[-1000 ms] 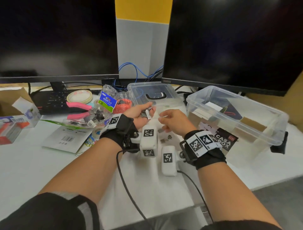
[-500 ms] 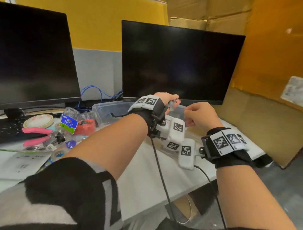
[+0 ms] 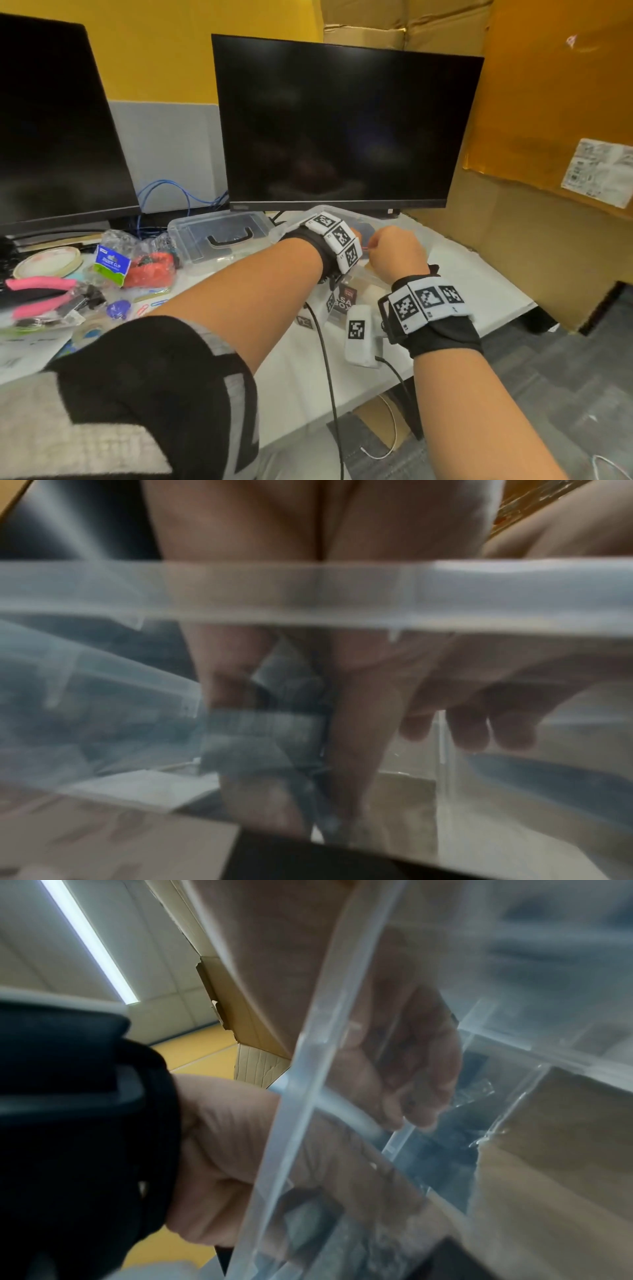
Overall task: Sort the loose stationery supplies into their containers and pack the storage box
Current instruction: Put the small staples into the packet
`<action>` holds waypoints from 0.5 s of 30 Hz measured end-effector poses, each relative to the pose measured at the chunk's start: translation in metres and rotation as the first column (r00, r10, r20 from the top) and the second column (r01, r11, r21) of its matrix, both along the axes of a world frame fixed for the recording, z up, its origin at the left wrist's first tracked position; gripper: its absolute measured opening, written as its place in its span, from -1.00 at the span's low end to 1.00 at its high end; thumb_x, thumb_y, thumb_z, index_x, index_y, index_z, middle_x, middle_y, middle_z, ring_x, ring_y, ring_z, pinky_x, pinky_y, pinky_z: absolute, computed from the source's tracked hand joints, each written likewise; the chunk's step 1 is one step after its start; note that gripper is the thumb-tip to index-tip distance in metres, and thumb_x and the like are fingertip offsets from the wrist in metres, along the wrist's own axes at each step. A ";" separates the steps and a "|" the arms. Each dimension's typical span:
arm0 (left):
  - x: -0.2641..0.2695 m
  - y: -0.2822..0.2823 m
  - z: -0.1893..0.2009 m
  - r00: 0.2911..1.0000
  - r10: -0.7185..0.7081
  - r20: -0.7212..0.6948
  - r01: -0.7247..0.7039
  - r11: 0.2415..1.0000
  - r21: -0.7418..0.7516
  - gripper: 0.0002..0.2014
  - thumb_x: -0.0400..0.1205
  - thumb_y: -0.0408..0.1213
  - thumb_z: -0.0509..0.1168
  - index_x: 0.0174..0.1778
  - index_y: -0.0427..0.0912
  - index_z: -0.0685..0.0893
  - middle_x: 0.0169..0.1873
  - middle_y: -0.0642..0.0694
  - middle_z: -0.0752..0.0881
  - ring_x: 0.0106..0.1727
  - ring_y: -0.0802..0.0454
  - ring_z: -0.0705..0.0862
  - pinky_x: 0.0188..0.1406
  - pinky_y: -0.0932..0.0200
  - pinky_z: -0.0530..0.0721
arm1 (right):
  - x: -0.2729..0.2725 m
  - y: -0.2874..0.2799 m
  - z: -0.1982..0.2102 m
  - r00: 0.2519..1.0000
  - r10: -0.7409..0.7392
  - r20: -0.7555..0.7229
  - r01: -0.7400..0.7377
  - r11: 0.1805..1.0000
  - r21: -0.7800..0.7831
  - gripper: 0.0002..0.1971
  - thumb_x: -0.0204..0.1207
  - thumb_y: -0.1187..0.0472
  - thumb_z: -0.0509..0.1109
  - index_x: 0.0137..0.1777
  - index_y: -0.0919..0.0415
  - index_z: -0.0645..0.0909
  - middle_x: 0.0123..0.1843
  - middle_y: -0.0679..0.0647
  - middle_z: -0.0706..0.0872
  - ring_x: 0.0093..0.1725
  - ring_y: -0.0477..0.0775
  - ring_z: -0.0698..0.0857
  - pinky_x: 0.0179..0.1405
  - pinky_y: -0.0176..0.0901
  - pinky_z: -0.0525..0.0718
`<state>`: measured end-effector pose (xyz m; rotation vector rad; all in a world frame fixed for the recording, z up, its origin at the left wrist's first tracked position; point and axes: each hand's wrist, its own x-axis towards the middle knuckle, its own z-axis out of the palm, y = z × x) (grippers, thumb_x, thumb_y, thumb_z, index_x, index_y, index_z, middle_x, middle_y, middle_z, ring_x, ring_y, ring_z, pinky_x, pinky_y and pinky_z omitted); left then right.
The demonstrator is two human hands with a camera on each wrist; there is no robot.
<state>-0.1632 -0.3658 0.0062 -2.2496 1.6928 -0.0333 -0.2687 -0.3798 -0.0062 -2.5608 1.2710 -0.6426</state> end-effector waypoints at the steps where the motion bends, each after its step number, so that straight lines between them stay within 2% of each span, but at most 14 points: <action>1: 0.001 -0.001 -0.001 1.000 -0.001 0.022 0.001 1.000 -0.005 -0.86 0.56 -0.15 0.33 -0.21 -0.10 0.52 -0.11 -0.12 0.70 0.05 -0.16 0.70 0.15 -0.10 0.67 | 0.001 0.000 0.000 1.000 -0.002 -0.005 0.002 1.000 -0.005 -0.76 0.60 0.29 0.22 0.16 0.26 0.66 0.09 0.21 0.72 0.10 0.20 0.67 0.01 -0.07 0.58; 5: 0.000 -0.006 -0.004 0.999 0.022 0.041 -0.023 1.000 0.013 -0.84 0.60 -0.17 0.29 -0.21 -0.17 0.55 0.00 -0.16 0.71 0.10 -0.17 0.69 0.19 -0.12 0.65 | 0.002 -0.002 -0.003 1.000 -0.011 -0.004 0.011 1.000 -0.018 -0.79 0.60 0.26 0.24 0.12 0.25 0.68 0.04 0.19 0.74 0.03 0.18 0.69 0.00 -0.07 0.61; 7: 0.000 -0.008 -0.007 0.997 0.042 0.059 -0.044 0.998 0.039 -0.78 0.61 -0.15 0.29 0.07 -0.20 0.62 0.08 -0.17 0.70 0.12 -0.16 0.68 0.20 -0.11 0.65 | 0.003 -0.002 -0.004 1.000 -0.015 -0.005 0.015 1.000 -0.019 -0.78 0.60 0.27 0.25 0.11 0.24 0.69 0.03 0.19 0.74 0.02 0.17 0.69 0.00 -0.07 0.61; 9: 0.000 -0.008 -0.009 0.997 0.057 0.049 -0.058 0.998 0.025 -0.70 0.61 -0.13 0.28 0.19 -0.20 0.60 0.10 -0.16 0.70 0.12 -0.14 0.68 0.19 -0.09 0.65 | 0.004 -0.002 -0.003 1.000 -0.016 -0.010 0.016 1.000 -0.017 -0.78 0.60 0.27 0.25 0.12 0.23 0.69 0.03 0.18 0.74 0.02 0.17 0.69 0.00 -0.08 0.61; 11: -0.001 -0.006 -0.010 0.998 0.066 0.020 -0.066 0.998 0.004 -0.75 0.61 -0.14 0.28 0.14 -0.18 0.61 0.07 -0.15 0.71 0.09 -0.14 0.69 0.18 -0.08 0.65 | 0.004 -0.001 -0.003 1.000 -0.017 -0.016 0.017 1.000 -0.015 -0.77 0.61 0.26 0.25 0.14 0.22 0.69 0.04 0.17 0.74 0.03 0.16 0.69 -0.01 -0.09 0.60; 13: -0.002 -0.003 -0.008 0.997 0.080 -0.012 -0.080 0.997 -0.008 -0.87 0.60 -0.15 0.27 -0.08 -0.14 0.58 0.00 -0.15 0.72 0.04 -0.14 0.70 0.16 -0.08 0.66 | 0.003 0.000 -0.003 1.000 -0.015 -0.014 0.014 1.000 -0.012 -0.77 0.61 0.25 0.25 0.15 0.22 0.69 0.05 0.17 0.74 0.03 0.16 0.69 0.00 -0.09 0.60; 15: 0.000 -0.005 -0.007 0.995 0.090 -0.050 -0.092 0.995 -0.036 -0.81 0.58 -0.15 0.27 -0.29 -0.14 0.50 -0.09 -0.14 0.72 -0.03 -0.12 0.71 0.12 -0.06 0.68 | 0.003 0.002 -0.001 1.000 -0.012 -0.011 0.012 1.000 -0.004 -0.77 0.61 0.26 0.24 0.15 0.23 0.69 0.06 0.18 0.74 0.04 0.16 0.68 0.00 -0.10 0.60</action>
